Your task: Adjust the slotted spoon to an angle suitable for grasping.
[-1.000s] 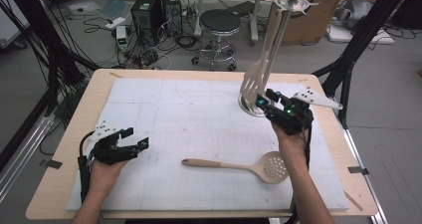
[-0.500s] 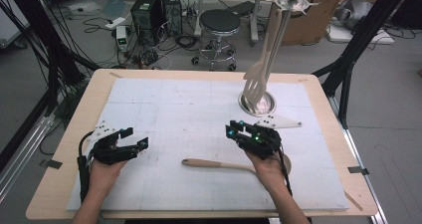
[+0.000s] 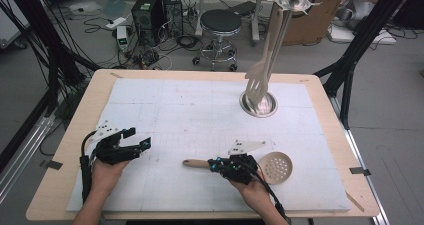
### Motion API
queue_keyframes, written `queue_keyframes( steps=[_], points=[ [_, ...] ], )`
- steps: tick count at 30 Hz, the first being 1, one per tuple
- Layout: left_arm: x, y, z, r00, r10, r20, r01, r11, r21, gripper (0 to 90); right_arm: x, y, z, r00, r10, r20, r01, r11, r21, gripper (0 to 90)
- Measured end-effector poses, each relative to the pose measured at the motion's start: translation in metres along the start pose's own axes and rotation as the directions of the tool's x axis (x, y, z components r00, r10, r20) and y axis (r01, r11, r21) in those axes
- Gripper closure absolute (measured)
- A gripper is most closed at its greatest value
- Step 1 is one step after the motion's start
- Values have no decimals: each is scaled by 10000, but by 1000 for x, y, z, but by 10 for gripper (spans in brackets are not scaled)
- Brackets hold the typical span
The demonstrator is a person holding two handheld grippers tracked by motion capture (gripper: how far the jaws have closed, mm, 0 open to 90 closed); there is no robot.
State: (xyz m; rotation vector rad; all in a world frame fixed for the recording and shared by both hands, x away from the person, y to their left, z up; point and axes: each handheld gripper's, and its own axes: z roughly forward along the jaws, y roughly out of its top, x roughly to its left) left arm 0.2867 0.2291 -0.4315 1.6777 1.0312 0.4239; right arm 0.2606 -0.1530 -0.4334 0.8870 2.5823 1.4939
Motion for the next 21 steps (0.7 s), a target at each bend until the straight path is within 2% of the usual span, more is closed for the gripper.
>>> queue_keyframes(
  steps=[4, 6, 8, 10, 14, 16, 21],
  points=[
    [1, 0, -1, 10000, 1, 17, -1, 10000, -24, 230, 4, -4, 19, 9991, 16, -423, 28, 9947, 1032, 898],
    [1, 0, -1, 10000, -31, -4, 31, 10000, -16, 230, 4, -6, 28, 9978, 239, -620, -141, 9879, 1547, 898],
    [1, 0, -1, 10000, 0, 2, 0, 10000, -15, 230, 5, -8, 38, 9984, 216, -517, -108, 9796, 2007, 897],
    [1, 0, -1, 10000, -5, 18, 5, 10000, -18, 230, 4, -7, 41, 9979, 345, -539, -229, 9790, 2025, 898],
    [0, 0, -1, 10000, -12, -4, 12, 10000, -37, 230, -2, -4, 46, 9981, 549, -297, -485, 9820, 1826, 900],
    [0, 0, -1, 10000, -3, 1, 3, 10000, -27, 230, -4, -2, 48, 9990, 450, -50, -435, 9842, 1715, 900],
    [-1, 0, -1, 10000, 7, 13, -7, 10000, -13, 230, -10, 2, 51, 9957, 687, 616, -774, 9853, 1523, 900]
  ],
)
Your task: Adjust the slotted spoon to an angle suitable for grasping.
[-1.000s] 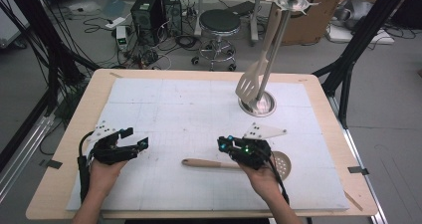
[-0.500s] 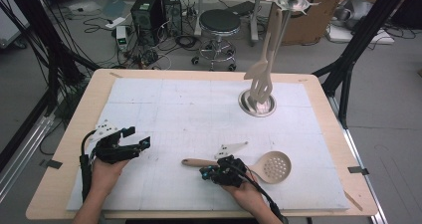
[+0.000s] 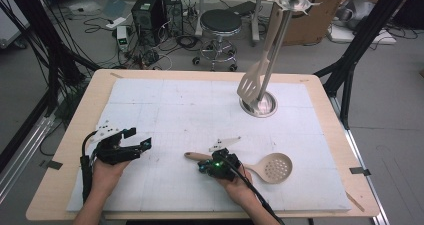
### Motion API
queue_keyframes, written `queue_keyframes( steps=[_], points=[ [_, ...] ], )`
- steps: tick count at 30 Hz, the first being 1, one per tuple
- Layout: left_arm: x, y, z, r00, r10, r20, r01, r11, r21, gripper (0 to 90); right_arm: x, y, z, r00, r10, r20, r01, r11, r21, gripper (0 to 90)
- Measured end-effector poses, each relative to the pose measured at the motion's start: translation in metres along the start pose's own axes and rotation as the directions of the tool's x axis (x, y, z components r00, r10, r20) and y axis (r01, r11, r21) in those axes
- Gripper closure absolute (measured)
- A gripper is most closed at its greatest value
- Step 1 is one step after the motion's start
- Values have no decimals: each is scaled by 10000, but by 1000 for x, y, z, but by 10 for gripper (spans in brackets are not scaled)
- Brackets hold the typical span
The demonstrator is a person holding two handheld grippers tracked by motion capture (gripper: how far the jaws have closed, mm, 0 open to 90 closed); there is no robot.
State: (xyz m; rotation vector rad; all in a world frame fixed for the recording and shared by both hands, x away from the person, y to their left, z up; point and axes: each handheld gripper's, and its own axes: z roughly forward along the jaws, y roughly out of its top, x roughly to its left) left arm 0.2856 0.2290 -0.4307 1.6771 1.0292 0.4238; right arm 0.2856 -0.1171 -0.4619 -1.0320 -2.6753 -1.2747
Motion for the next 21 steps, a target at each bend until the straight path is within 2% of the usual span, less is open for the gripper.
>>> queue_keyframes(
  steps=[1, 3, 6, 7, 9, 11, 12, 13, 14, 16, 18, 19, 20, 21],
  points=[
    [0, 0, 0, 10000, -1, -8, 1, 10000, -18, 230, -2, 1, 0, 9997, 113, 226, -112, 9999, -40, 900],
    [0, 0, 0, 10000, 8, -1, -8, 10000, -10, 230, -8, 5, -2, 9950, 205, 980, -196, 9998, -96, 900],
    [0, 0, 0, 10000, -5, -4, 5, 10000, 1, 230, -24, 10, -6, 9815, 861, 1711, -839, 9963, -201, 900],
    [0, 0, 0, 10000, 4, 6, -4, 10000, -1, 230, -30, 11, -7, 9744, 1264, 1857, -1234, 9920, -277, 900],
    [0, 0, 0, 10000, -9, 13, 9, 10000, 4, 230, -40, 14, -10, 9622, 1778, 2062, -1741, 9841, -357, 900],
    [0, 0, 0, 10000, 4, 16, -4, 10000, -14, 230, -50, 16, -14, 9402, 2228, 2575, -2170, 9748, -512, 900],
    [0, 0, 0, 10000, 3, 16, -3, 10000, -13, 230, -55, 17, -15, 9310, 2479, 2681, -2411, 9687, -584, 900],
    [0, 0, 0, 10000, -1, 9, 1, 10000, -22, 230, -60, 18, -17, 9187, 2858, 2727, -2755, 9583, -764, 900],
    [0, 0, 0, 10000, -3, 21, 3, 10000, -4, 230, -65, 18, -18, 9015, 3276, 2829, -3127, 9448, -976, 900],
    [0, 0, 0, 10000, -3, 27, 3, 10000, -15, 230, -74, 20, -21, 8872, 3673, 2793, -3516, 9301, -1062, 900],
    [0, 0, 0, 10000, -2, 26, 2, 10000, -7, 230, -82, 23, -23, 8714, 3866, 3020, -3743, 9219, -999, 900],
    [0, 0, 0, 10000, 9, 31, -9, 10000, -12, 230, -86, 24, -24, 8675, 3936, 3043, -3807, 9189, -1032, 900],
    [1, 0, 0, 10000, 40, 26, -40, 10000, 0, 230, -93, 24, -28, 8575, 4174, 3006, -4019, 9084, -1150, 900],
    [1, 0, 0, 10000, 6, 20, -6, 10000, 0, 230, -96, 23, -30, 8541, 4273, 2964, -4104, 9039, -1206, 900]
  ],
)
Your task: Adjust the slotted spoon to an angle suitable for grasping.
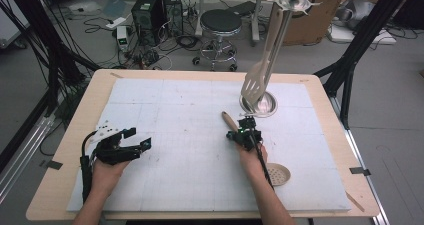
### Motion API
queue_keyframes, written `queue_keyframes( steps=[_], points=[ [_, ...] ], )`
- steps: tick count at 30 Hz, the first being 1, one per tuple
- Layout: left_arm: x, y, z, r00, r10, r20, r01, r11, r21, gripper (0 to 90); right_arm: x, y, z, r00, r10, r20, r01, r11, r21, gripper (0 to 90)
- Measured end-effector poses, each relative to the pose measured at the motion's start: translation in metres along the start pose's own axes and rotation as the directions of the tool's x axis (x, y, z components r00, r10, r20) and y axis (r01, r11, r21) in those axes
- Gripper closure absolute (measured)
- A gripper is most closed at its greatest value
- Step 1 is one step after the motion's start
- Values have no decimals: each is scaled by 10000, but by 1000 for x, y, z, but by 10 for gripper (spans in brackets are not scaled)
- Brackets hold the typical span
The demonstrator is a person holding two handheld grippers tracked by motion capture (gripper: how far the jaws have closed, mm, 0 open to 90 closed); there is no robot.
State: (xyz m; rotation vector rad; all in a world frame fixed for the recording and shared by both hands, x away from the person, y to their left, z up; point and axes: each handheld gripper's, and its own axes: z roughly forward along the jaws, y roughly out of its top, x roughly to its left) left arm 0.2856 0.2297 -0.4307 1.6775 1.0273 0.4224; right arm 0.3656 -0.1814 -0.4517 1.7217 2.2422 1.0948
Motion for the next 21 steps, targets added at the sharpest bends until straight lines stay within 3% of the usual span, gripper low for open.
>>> queue_keyframes(
  steps=[4, 8, 12, 16, 21],
  points=[
    [0, 0, 1, 10000, 2, 24, -2, 10000, 32, 230, -12, 1, -6, 9980, 447, -437, -443, 9990, 99, 900],
    [0, 0, 1, 10000, 31, 0, -31, 10000, 38, 230, -14, 3, -18, 9966, 280, -777, -284, 9996, -43, 859],
    [-1, 0, 1, 10000, 24, 7, -24, 10000, 61, 230, -20, 3, -33, 9988, -307, -389, 310, 9995, 80, 828],
    [-1, -1, 2, 10000, 41, -4, -41, 10000, 71, 230, -33, 3, -46, 9989, -107, -455, 112, 9999, 96, 695],
    [-1, -1, 2, 10000, 21, 16, -21, 9999, 151, 230, -40, 0, -54, 9990, -129, -430, 146, 9991, 391, 647]
  ],
)
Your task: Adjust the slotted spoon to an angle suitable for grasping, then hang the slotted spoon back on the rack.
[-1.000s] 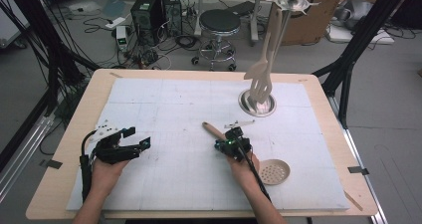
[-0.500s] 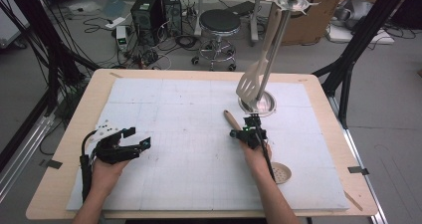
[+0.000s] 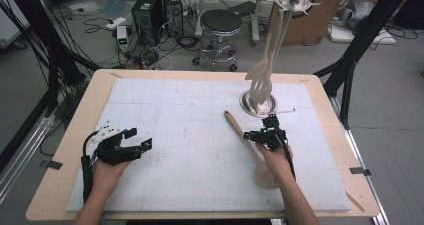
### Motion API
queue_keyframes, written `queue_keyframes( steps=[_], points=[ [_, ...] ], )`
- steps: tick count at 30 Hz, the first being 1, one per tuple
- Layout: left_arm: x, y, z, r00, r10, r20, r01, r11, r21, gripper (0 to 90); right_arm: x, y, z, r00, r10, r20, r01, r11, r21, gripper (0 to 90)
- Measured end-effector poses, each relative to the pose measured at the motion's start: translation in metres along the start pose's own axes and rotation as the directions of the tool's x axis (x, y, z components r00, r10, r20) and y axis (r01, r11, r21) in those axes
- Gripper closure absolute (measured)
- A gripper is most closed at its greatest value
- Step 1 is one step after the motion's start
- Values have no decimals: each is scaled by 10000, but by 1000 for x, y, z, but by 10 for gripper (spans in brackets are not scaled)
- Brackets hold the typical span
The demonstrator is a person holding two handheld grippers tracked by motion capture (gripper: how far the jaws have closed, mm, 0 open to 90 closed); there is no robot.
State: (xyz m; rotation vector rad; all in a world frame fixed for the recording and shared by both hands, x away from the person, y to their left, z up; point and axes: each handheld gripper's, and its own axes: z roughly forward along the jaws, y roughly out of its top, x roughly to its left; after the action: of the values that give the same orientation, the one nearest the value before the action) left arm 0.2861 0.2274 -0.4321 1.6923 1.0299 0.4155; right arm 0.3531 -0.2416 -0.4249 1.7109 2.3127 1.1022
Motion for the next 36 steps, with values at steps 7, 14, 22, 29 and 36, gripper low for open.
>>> queue_keyframes(
  steps=[7, 14, 22, 29, 36],
  points=[
    [0, 0, 0, 10000, -10, -43, 10, 10000, -54, 230, 4, -3, 3, 9994, -284, 185, 271, 9975, 657, 620],
    [1, 0, -1, 10000, 22, -46, -22, 10000, -12, 230, 6, -7, 13, 9957, -779, 503, 713, 9900, 1220, 621],
    [0, 0, -1, 10000, 39, 10, -39, 10000, -1, 230, 14, -18, 17, 9762, -1802, 1209, 1704, 9816, 866, 680],
    [-1, -1, -1, 10000, 22, -46, -22, 10000, -13, 230, 10, -25, 16, 9739, -1877, 1274, 1853, 9822, 307, 763],
    [1, -1, -1, 10000, -29, -68, 28, 10000, -17, 230, 9, -27, 9, 9798, -1687, 1078, 1712, 9851, -151, 781]
  ],
)
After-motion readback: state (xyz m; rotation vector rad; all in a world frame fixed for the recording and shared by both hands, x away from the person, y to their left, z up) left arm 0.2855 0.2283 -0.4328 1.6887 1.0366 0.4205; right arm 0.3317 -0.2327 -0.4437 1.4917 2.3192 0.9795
